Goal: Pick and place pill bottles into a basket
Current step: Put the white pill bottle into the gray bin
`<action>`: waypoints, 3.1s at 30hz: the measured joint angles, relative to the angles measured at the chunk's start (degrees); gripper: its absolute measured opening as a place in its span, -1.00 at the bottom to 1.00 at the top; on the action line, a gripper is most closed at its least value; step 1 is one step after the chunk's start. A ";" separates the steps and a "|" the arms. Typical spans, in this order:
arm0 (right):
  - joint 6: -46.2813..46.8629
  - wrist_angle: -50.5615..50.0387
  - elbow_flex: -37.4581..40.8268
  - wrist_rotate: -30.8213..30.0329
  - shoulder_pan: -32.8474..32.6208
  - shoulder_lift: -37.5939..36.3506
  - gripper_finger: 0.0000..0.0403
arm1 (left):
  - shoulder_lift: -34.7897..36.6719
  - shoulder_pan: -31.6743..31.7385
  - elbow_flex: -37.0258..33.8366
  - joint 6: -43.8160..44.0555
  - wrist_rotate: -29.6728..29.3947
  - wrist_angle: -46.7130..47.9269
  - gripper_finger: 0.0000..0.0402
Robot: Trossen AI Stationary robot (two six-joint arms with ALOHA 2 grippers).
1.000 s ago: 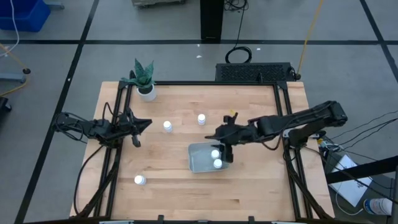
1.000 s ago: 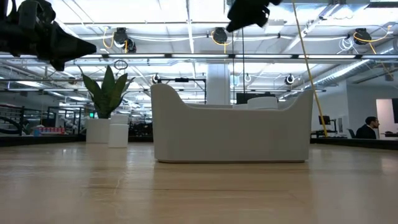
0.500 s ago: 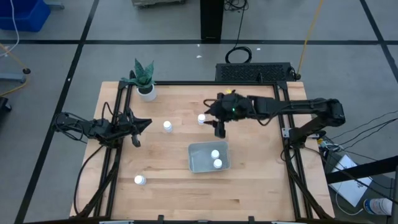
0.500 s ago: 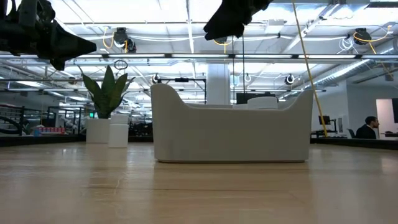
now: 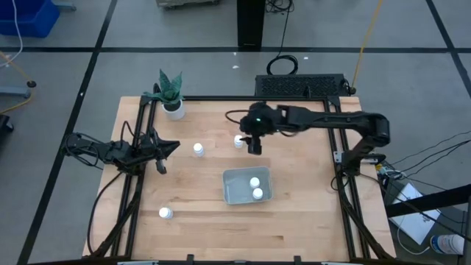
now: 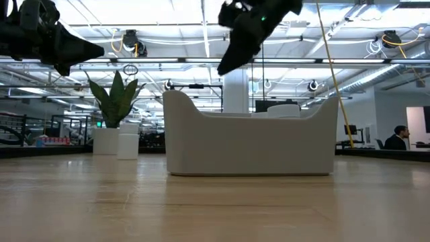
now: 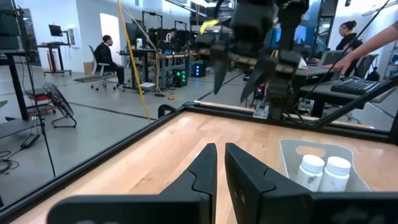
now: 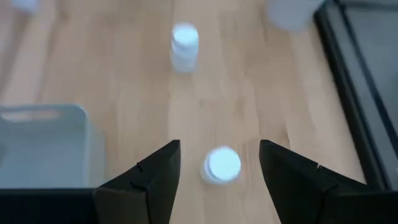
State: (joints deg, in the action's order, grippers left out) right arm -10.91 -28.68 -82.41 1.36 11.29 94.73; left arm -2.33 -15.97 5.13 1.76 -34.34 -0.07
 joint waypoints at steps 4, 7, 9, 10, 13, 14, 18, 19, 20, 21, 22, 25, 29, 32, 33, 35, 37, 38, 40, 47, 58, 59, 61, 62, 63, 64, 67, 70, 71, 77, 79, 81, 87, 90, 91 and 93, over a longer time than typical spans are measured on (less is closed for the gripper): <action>-3.28 -6.71 -6.72 -1.59 0.49 5.24 0.01 | -0.04 -0.01 0.00 -0.02 0.00 0.15 -0.81; -3.67 -9.89 -10.74 -1.45 1.07 7.69 0.00 | -0.04 -0.02 0.00 -0.07 0.02 0.43 -0.81; -3.51 -11.43 -12.48 -1.35 1.90 8.57 0.00 | -0.04 -0.02 0.00 -0.07 0.00 0.62 -0.81; -3.40 -12.20 -12.86 -1.37 2.43 9.00 0.00 | -0.02 -0.01 0.00 -0.05 0.00 0.90 -0.81; -2.11 -12.52 -12.89 -0.80 4.12 9.64 0.00 | -0.03 0.00 0.00 0.38 -0.02 1.80 -0.81; -1.74 -12.54 -12.87 -0.05 4.57 9.67 0.00 | -0.07 -0.02 0.00 0.66 0.02 1.89 -0.81; -1.34 -12.15 -12.89 2.09 5.32 9.39 0.00 | -0.07 0.00 0.00 1.21 0.81 2.09 -0.81; -1.35 -12.13 -12.89 1.99 5.31 9.42 0.00 | -0.07 -0.02 0.00 1.25 1.13 2.09 -0.81; -1.34 -12.15 -12.89 1.98 5.31 9.48 0.01 | -0.07 -0.02 0.00 1.25 1.32 2.07 -0.81; -1.33 -12.21 -12.89 1.98 5.27 9.52 0.02 | -0.07 -0.02 0.00 1.26 1.33 2.08 -0.81; -1.06 -12.33 -12.89 2.11 5.24 9.52 0.04 | -0.07 0.00 0.00 1.31 1.32 2.07 -0.81; -0.05 -12.75 -12.89 4.18 5.24 9.51 0.11 | -0.07 -0.01 0.00 1.16 1.31 2.09 -0.81; 0.10 -13.91 -12.87 4.88 5.19 10.84 0.16 | -0.09 -0.01 0.00 1.13 1.32 2.09 -0.81; -0.11 -14.09 -12.92 4.89 5.18 12.68 0.17 | -0.09 -0.02 0.00 0.96 1.33 2.07 -0.81; -0.16 -14.92 -12.91 4.86 5.18 13.20 0.17 | -0.09 -0.01 0.00 0.97 1.33 2.07 -0.81; -0.30 -15.74 -12.83 4.94 5.18 14.55 0.17 | -0.13 0.00 0.00 0.96 1.33 2.11 -0.81; -0.55 -15.52 -12.83 4.99 5.18 15.21 0.17 | -0.23 -0.02 0.00 0.87 1.37 2.09 -0.81; -0.82 -15.72 -12.83 4.98 5.18 15.57 0.17 | -0.39 -0.01 0.00 0.75 1.34 1.98 -0.81; -1.17 -15.21 -12.83 4.96 5.18 16.07 0.17 | -0.68 -0.01 -0.01 0.72 1.36 2.16 -0.81; -0.53 -14.46 -12.86 5.31 5.18 17.15 0.17 | -1.05 -0.02 -0.02 0.28 1.35 1.97 -0.81; -0.29 -14.02 -12.87 6.42 4.65 19.53 0.17 | -1.05 0.00 -0.02 0.33 1.37 2.05 -0.81; -0.30 -14.29 -12.76 6.45 4.65 19.53 0.17 | -1.05 -0.01 -0.02 0.30 1.37 2.06 -0.81; -0.29 -13.23 -12.81 6.43 4.69 19.53 0.17 | -1.05 -0.01 -0.02 0.28 1.37 2.03 -0.81; -0.29 -13.35 -12.81 6.43 4.69 19.49 0.17 | -1.05 -0.01 -0.02 0.28 1.37 2.05 -0.81; -0.29 -13.64 -12.81 6.43 4.70 19.46 0.17 | -1.05 0.00 -0.02 0.28 1.37 2.05 -0.81; -0.29 -13.70 -12.81 6.43 4.79 19.46 0.17 | -1.05 0.00 -0.02 0.28 1.37 2.05 -0.81; -0.27 -13.58 -12.81 6.46 5.13 19.46 0.17 | -1.05 -0.01 -0.02 0.28 1.37 2.05 -0.81; -0.25 -12.73 -12.87 6.36 5.32 20.27 0.17 | -1.05 0.00 -0.02 0.33 1.37 2.05 -0.81; -0.25 -12.78 -12.86 6.37 5.33 20.52 0.17 | -1.05 -0.01 -0.02 0.30 1.38 2.05 -0.81; -0.39 -13.27 -12.85 6.68 5.35 22.73 0.17 | -1.05 -0.01 -0.02 0.33 1.51 2.05 -0.81; -0.44 -13.59 -12.73 6.77 5.38 23.57 0.17 | -1.05 -0.01 -0.02 0.31 1.53 2.16 -0.81; -0.38 -12.80 -12.74 7.73 5.46 23.79 0.17 | -1.05 -0.02 -0.02 0.29 1.52 2.13 -0.81; -0.43 -11.47 -12.78 7.92 5.38 23.64 0.17 | -1.05 0.00 -0.02 0.28 1.53 2.55 -0.81; -0.34 -11.40 -12.78 7.92 5.48 23.63 0.17 | -1.05 0.00 -0.02 0.33 1.53 2.56 -0.81; -0.36 -11.48 -12.78 7.92 5.50 23.62 0.17 | -1.05 -0.02 -0.02 0.33 1.53 2.58 -0.81; -0.38 -11.39 -12.78 7.92 5.53 23.62 0.17 | -1.05 -0.02 -0.02 0.42 1.53 2.60 -0.81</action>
State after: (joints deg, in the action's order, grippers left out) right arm -11.29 -40.07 -95.20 9.28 16.82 118.35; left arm -3.38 -15.99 5.10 2.18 -32.82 2.53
